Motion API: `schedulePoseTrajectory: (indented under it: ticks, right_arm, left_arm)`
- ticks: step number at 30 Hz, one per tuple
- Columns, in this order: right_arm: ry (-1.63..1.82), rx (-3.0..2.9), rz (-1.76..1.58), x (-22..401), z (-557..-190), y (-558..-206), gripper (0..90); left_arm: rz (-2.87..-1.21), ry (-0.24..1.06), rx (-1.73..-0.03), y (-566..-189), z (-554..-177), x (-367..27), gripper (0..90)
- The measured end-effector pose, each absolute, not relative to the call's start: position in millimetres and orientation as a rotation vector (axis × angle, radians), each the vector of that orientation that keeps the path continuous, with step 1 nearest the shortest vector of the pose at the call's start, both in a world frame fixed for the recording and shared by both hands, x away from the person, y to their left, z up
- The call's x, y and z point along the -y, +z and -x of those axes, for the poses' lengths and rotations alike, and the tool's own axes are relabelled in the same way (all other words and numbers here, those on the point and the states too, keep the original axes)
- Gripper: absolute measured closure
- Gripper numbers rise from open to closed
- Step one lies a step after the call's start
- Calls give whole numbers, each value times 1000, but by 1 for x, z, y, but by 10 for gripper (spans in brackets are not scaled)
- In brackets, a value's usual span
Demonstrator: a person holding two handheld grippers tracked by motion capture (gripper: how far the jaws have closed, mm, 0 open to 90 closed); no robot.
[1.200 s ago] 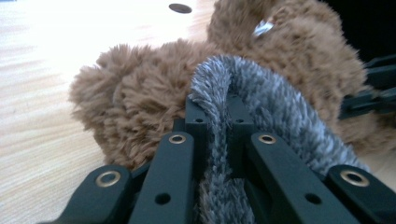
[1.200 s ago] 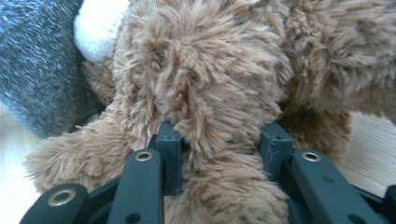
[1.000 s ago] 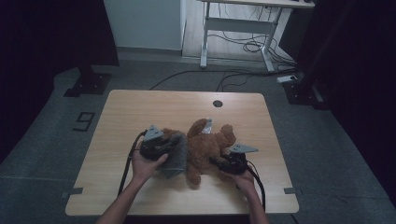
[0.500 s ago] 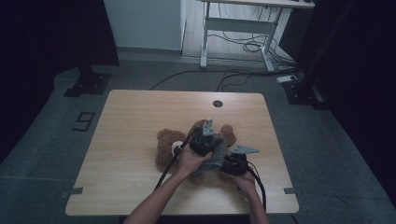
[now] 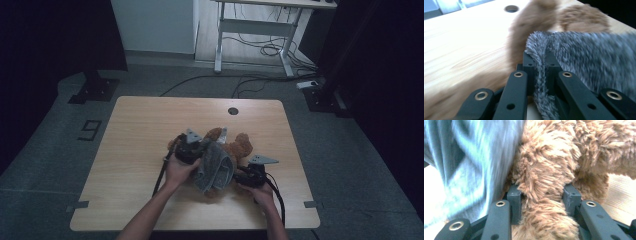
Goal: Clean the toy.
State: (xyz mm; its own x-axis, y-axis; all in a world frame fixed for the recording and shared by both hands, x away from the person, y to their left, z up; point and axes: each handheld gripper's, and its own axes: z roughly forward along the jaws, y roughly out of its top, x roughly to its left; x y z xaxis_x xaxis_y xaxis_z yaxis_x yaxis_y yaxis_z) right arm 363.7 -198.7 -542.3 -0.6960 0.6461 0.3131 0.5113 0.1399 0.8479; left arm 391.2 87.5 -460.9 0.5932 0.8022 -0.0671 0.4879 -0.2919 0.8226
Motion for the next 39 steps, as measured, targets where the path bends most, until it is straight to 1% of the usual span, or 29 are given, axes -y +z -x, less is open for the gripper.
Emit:
schedulePoseTrajectory:
  ticks: [3, 7, 10, 15, 19, 23, 27, 29, 32, 36, 39]
  right_arm:
    - [1614, -2272, -1161, 199, -364, -543, 603]
    - [1613, -2273, -1162, 199, -364, -543, 603]
    - [1613, -2273, -1164, 199, -364, -543, 602]
    - [1621, -2272, -1170, 199, -365, -543, 602]
    - [1623, -2271, -1170, 200, -365, -543, 602]
    - [1625, -2271, -1173, 201, -366, -544, 602]
    - [1628, -2268, -1175, 201, -366, -544, 602]
    - [1631, -2265, -1179, 202, -366, -544, 602]
    - [1637, -2262, -1184, 203, -366, -544, 602]
    - [1627, -2259, -1179, 202, -366, -543, 600]
    - [1628, -2258, -1182, 202, -366, -543, 600]
  left_arm:
    - [-1879, 417, -1075, -463, -388, -124, 823]
    - [-1843, 467, -1134, -464, -384, -158, 824]
    - [-1857, 463, -1166, -470, -385, -176, 825]
    - [-1885, 472, -1193, -487, -383, -185, 828]
    - [-1908, 450, -1244, -505, -386, -192, 829]
    - [-1963, 383, -1270, -531, -387, -189, 830]
    - [-1958, 347, -1285, -542, -391, -183, 832]
    - [-1941, 348, -1284, -538, -392, -186, 832]
    - [-1902, 389, -1272, -522, -389, -195, 832]
    - [-1796, 422, -1231, -492, -384, -204, 832]
    - [-1745, 432, -1159, -467, -379, -198, 834]
